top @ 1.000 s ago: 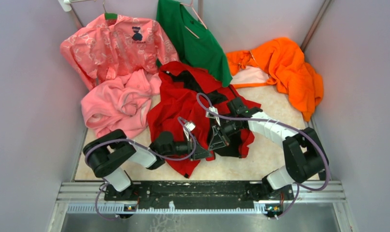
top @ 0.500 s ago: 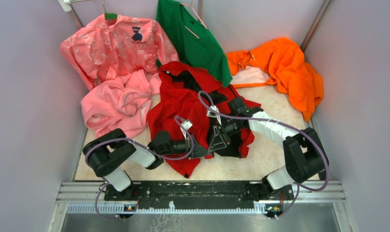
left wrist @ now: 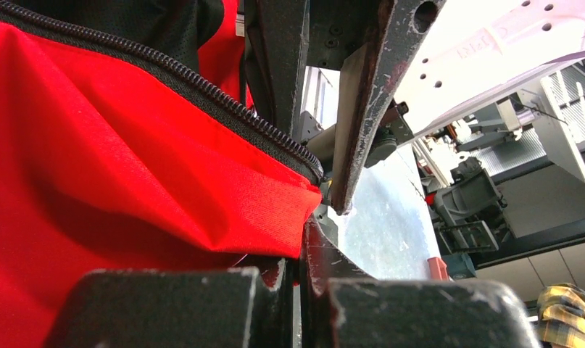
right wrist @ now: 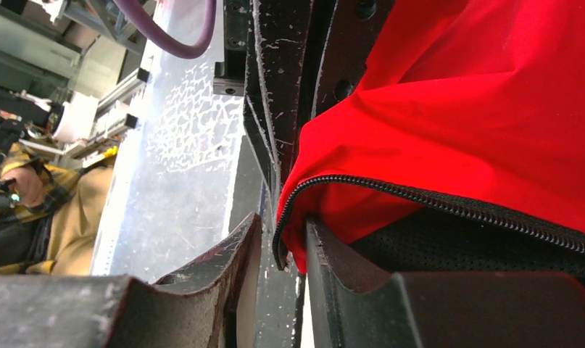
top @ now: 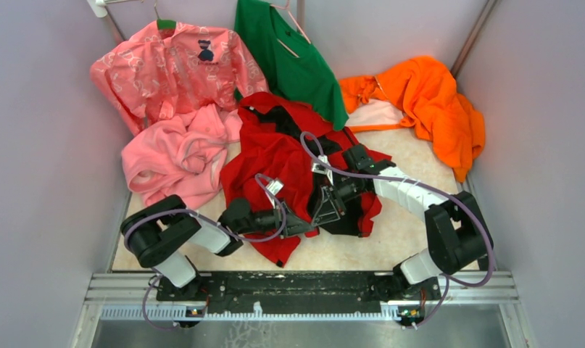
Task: Zip up the jacket
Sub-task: Pick up the jacket from the center of the board.
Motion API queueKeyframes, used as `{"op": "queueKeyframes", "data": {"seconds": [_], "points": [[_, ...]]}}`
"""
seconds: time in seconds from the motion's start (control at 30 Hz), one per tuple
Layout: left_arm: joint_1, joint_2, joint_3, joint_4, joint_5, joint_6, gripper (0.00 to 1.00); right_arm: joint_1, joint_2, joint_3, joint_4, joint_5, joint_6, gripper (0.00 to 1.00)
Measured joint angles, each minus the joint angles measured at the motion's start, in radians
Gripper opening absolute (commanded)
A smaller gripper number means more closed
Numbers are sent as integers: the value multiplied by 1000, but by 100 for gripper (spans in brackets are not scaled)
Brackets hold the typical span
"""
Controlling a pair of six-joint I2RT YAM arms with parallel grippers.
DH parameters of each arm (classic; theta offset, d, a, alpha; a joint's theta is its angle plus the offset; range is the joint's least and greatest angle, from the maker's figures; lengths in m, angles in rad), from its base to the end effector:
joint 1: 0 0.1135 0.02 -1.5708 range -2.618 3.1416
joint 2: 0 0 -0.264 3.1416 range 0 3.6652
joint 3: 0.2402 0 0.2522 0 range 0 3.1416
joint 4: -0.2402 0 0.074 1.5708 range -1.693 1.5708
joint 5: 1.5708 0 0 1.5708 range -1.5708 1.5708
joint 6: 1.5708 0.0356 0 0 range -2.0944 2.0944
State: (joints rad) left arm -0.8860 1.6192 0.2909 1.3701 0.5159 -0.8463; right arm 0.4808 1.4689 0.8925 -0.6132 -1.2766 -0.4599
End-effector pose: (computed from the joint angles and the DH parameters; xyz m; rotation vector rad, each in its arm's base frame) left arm 0.1475 -0.2084 0.1582 0.5194 1.7513 -1.7001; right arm 0.2171 0.1517 0.2147 -1.3187 1.8767 1.6890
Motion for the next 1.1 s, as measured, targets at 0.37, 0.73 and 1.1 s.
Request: {"op": "queueKeyframes", "data": {"seconds": [0.37,0.73,1.1], "points": [[11,-4,3,2,0,-11,42,-11,-9,-3,74,-5,109,0],[64,12,68,-59,107,29,58,-32,-57,14,-49,45,11,0],[64,95,127,-58,163,24,38,-32,-75,40,-90,210,-27,0]]}}
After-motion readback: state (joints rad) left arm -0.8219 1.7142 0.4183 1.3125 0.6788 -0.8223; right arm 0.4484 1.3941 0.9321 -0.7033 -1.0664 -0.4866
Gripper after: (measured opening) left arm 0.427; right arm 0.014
